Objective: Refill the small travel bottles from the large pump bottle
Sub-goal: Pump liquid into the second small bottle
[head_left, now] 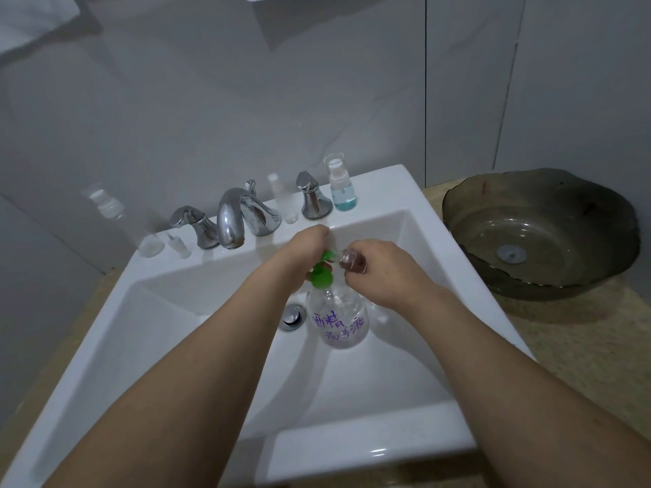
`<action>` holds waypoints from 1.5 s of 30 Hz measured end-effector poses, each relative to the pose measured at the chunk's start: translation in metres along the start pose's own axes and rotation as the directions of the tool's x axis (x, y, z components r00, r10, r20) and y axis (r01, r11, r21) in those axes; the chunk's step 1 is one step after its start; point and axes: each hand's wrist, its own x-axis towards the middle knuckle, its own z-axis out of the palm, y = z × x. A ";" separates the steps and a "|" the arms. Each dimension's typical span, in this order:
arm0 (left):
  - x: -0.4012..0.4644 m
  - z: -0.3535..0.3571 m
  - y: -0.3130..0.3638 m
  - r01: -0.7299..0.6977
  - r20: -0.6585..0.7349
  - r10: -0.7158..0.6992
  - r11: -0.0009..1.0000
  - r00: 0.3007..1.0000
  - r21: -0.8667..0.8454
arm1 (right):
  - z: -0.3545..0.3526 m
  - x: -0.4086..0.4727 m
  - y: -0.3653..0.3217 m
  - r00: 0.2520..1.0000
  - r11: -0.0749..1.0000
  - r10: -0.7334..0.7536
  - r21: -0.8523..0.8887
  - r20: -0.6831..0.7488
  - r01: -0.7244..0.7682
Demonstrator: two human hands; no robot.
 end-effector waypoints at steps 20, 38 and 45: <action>0.012 0.010 -0.008 -0.049 -0.017 0.048 0.998 0.999 -0.049 | 0.001 -0.005 0.000 0.999 0.999 0.028 0.020 0.042 -0.029; 0.018 0.010 -0.005 -0.071 -0.054 0.070 0.997 0.996 -0.029 | 0.001 -0.003 0.000 1.000 0.997 0.025 0.077 0.016 -0.026; 0.027 0.012 -0.013 -0.072 -0.048 0.071 0.997 0.996 -0.024 | 0.005 -0.002 0.001 0.999 0.997 0.017 0.078 0.038 -0.020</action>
